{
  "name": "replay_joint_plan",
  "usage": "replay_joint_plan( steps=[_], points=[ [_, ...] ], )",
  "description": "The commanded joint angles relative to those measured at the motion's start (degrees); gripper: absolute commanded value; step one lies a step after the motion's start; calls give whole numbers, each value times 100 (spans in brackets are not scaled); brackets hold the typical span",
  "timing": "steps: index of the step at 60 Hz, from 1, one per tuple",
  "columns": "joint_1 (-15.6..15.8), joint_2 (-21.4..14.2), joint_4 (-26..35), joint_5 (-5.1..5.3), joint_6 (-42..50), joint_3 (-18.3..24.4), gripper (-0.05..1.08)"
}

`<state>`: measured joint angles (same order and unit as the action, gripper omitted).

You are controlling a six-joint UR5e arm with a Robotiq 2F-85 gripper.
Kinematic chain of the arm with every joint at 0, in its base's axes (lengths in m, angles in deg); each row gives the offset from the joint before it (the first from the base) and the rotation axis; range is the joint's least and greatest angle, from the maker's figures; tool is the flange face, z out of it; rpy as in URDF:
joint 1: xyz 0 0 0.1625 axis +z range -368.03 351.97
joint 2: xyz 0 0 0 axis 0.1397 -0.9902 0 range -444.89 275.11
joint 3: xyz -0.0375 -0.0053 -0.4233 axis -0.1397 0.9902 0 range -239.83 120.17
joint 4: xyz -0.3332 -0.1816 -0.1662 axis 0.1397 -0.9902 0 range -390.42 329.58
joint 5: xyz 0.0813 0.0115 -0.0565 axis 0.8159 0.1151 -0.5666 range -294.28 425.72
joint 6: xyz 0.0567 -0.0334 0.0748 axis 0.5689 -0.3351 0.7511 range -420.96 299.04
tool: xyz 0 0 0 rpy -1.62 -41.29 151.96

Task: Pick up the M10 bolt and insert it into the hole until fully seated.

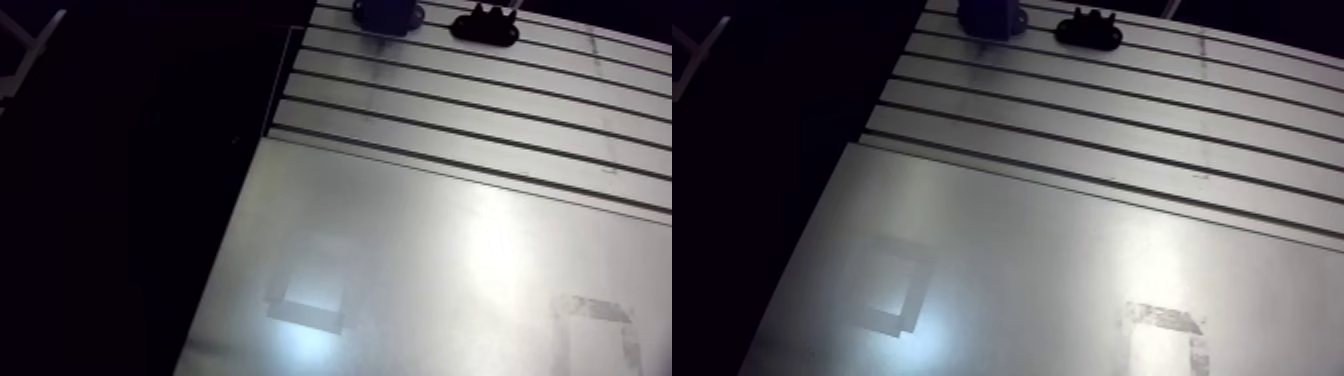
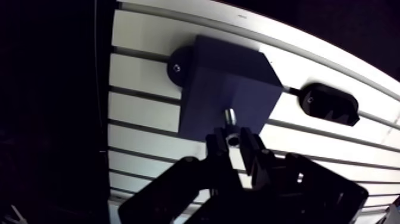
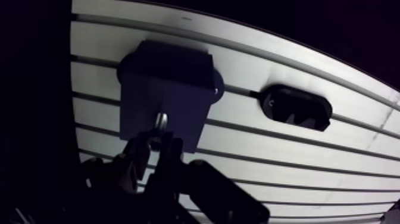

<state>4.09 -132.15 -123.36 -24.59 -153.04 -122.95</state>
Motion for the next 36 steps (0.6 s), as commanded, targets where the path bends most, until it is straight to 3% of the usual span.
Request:
replay_joint_plan(
  steps=[1, 6, 7, 8, 9, 10, 11, 12, 20, 36],
  points=[
    [1, 37, 0, 0, 9, -46, 104],
    [1, 37, 0, -9, 2, -46, 98],
    [1, 38, 0, -16, 10, -38, 83],
    [1, 38, 0, -16, 10, -38, 83],
    [1, 38, -8, -32, 11, -37, 53],
    [1, 38, -8, -32, 11, -37, 53],
    [1, 38, -31, -65, 11, -37, 19],
    [1, 38, -72, -100, 18, -52, 2],
    [-8, 21, -399, -208, -4, -132, 0],
    [-1, -14, -467, -227, -24, -134, 0]
  ],
)
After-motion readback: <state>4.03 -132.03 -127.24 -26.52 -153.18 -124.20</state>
